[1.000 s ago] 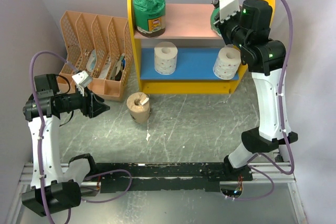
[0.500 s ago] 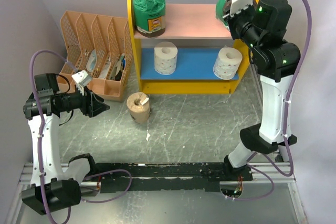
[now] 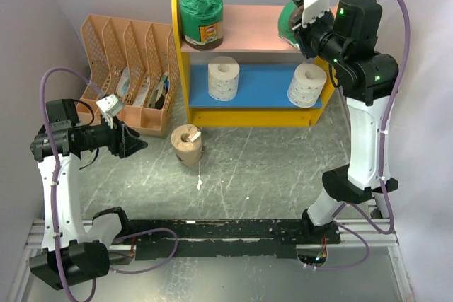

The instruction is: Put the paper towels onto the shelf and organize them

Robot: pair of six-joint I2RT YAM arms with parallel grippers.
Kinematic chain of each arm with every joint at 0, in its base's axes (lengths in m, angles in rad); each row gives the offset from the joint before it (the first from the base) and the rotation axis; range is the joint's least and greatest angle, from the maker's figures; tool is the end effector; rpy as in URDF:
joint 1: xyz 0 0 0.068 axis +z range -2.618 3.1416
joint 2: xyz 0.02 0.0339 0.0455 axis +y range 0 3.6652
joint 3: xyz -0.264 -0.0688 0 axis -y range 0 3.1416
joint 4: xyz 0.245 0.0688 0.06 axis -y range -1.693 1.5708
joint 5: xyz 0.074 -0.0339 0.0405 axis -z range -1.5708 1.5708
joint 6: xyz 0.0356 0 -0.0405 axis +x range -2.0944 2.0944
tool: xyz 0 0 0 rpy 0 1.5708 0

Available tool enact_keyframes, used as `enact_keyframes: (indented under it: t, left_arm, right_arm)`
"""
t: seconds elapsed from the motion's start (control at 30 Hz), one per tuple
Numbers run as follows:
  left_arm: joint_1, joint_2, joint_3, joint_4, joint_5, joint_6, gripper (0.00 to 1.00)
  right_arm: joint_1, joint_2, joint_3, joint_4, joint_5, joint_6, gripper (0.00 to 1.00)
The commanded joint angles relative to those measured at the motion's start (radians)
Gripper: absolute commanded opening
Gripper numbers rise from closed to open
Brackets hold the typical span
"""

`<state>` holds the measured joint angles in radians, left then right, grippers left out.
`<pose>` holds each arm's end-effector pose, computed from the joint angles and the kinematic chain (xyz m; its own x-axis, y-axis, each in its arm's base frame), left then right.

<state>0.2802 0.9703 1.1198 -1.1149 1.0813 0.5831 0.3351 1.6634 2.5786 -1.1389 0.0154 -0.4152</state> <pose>0.1584 0.0129 0.3525 -0.4655 0.1355 -0.8746 0.7295 0.6183 -0.2925 0.2392 0.0827 0.5828 -0.0648 -0.4496 -0.8909 -0.3724 0.8391 -0.3964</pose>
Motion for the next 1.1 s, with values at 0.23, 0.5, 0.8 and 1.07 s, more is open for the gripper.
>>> enact_keyframes:
  t: [0.23,0.5,0.8,1.07]
  left_arm:
    - [0.015,-0.009,0.022,0.010,0.024,0.009,0.65]
    - [0.016,-0.006,0.024,0.007,0.028,0.012,0.65]
    - [0.019,-0.008,0.023,0.009,0.026,0.012,0.65]
    - [0.021,-0.015,0.022,0.011,0.025,0.009,0.65]
  right_arm:
    - [-0.001,0.007,0.020,0.003,-0.084,0.009,0.30]
    - [0.005,0.016,0.032,0.056,-0.060,-0.013,0.42]
    - [0.023,-0.026,-0.069,0.216,-0.024,-0.092,0.43]
    - [0.031,0.025,-0.049,0.294,0.023,-0.163,0.45]
